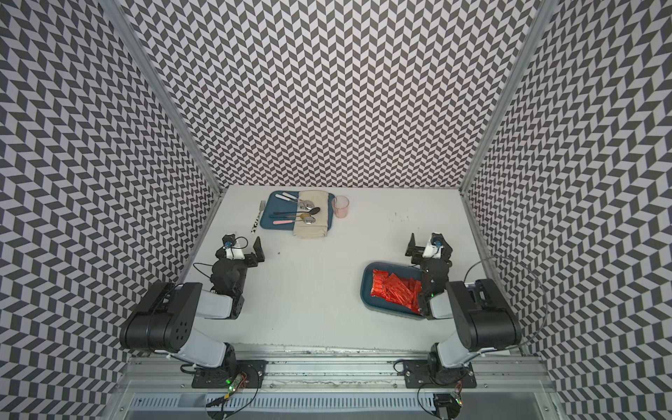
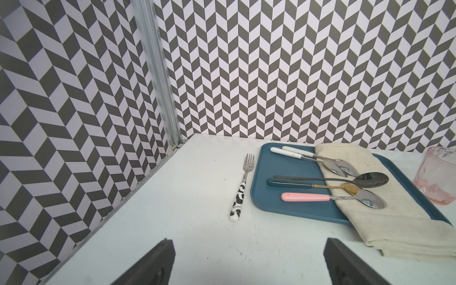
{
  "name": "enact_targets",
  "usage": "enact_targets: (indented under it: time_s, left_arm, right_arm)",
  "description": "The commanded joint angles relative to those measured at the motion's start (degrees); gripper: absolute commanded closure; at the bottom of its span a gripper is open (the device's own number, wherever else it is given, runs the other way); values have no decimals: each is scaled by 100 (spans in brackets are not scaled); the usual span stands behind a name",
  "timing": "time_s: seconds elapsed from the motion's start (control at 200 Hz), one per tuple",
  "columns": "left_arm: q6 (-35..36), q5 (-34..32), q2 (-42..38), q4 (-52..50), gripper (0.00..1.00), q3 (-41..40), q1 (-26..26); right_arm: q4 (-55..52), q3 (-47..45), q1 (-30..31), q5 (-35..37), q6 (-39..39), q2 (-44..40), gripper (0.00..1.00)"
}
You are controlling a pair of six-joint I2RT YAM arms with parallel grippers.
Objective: Take the tea bags out of the storage box
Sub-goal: Pick up the storage box at the center of the board.
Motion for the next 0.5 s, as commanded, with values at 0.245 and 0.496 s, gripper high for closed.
enact_targets:
  time_s: [0.245, 0.496]
  left_arm:
    - [-6, 82, -21, -17, 0, 34, 18]
    - [312, -833, -910, -1014, 0, 285, -531]
  right_arm:
    - [308, -42, -17, -30, 1, 42, 1]
    - [-190, 65, 49, 507, 103, -367, 1]
